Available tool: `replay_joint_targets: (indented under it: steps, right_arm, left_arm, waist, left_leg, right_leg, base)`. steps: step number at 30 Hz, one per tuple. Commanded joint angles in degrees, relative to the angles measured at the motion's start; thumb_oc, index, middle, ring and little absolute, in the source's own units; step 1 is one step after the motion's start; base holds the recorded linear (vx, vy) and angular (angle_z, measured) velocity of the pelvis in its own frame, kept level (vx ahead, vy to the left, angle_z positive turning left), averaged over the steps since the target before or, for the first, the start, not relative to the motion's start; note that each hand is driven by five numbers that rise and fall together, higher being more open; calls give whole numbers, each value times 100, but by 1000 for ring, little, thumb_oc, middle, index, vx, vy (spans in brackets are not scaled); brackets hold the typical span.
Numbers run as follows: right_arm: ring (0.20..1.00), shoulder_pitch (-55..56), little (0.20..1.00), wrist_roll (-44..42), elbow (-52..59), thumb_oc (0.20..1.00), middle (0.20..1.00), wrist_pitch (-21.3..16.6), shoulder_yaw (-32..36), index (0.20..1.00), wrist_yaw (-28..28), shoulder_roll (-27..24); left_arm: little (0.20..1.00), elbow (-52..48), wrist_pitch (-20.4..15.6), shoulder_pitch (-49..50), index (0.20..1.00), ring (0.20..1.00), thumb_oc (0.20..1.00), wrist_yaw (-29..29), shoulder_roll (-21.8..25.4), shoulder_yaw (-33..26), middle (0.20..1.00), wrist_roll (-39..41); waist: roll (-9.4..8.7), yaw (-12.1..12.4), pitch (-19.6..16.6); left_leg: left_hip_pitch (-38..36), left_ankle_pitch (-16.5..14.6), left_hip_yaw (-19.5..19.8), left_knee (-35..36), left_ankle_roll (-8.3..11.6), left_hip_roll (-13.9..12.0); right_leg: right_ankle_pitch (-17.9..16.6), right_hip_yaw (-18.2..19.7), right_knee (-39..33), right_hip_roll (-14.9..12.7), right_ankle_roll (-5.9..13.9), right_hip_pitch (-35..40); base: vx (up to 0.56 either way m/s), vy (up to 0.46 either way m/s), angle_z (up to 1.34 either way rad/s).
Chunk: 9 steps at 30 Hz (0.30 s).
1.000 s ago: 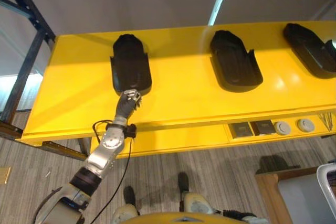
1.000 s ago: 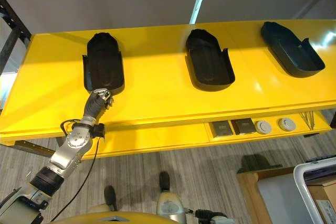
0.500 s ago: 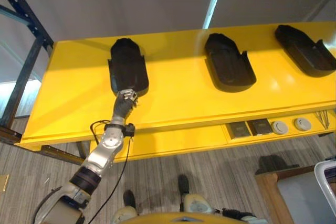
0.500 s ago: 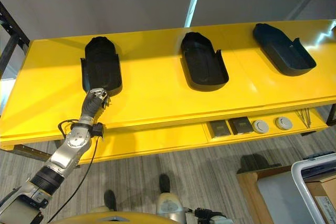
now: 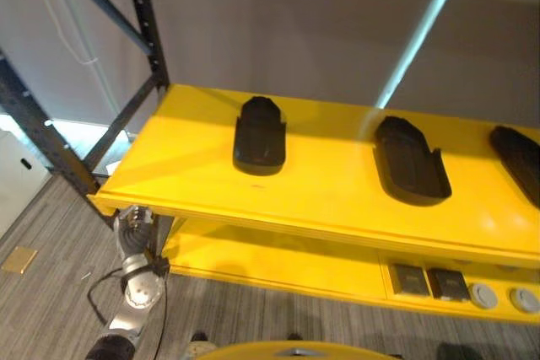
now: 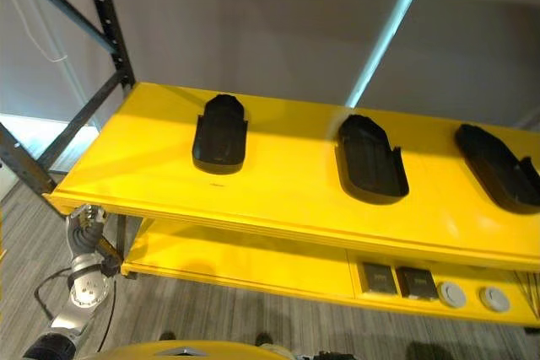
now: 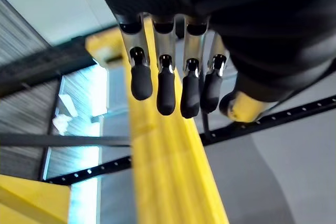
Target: Move parts from the plastic box to the shelf.
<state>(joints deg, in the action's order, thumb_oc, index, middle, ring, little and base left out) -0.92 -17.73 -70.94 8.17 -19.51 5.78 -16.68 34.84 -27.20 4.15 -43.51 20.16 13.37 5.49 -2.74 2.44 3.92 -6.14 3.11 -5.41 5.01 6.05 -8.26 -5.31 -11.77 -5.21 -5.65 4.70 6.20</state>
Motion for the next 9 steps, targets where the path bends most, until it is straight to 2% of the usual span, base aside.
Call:
replay_joint_targets:
  steps: [1,3,6,9]
  right_arm:
    - [1000,-537,1000,-178,-281,1000,1000,-35,-21,1000,189,373]
    - [1000,-584,1000,-128,-322,1000,1000,-8,-80,1000,196,424]
    - [1000,-614,1000,-264,-390,1000,1000,-6,-114,1000,77,479]
    - [1000,-639,1000,-343,-496,1000,1000,38,-20,1000,76,471]
  left_arm:
    - [1000,489,-292,-553,1000,1000,1000,-164,-285,119,1000,93]
    - [1000,1298,-71,-495,1000,1000,1000,-488,-545,-199,1000,489]
    - [1000,1938,46,-477,1000,1000,1000,-412,-670,-537,1000,720]
    - [1000,2701,367,-422,1000,1000,1000,187,-706,-794,1000,1187]
  waist:
    - [165,-16,322]
    - [121,25,296]
    - [108,58,303]
    - [121,64,295]
  left_leg:
    - [-106,-280,75,-68,-134,10]
    - [-117,-272,120,-69,-131,18]
    - [-113,-256,165,-69,-130,23]
    - [-100,-242,190,-49,-135,34]
  right_leg:
    - [462,296,89,-74,15,314]
    - [446,264,88,-79,27,324]
    - [430,225,101,-90,42,317]
    - [412,199,103,-110,63,288]
  base:
    - [17,4,8]
    - [23,6,14]
    - [15,14,11]
    - [13,45,13]
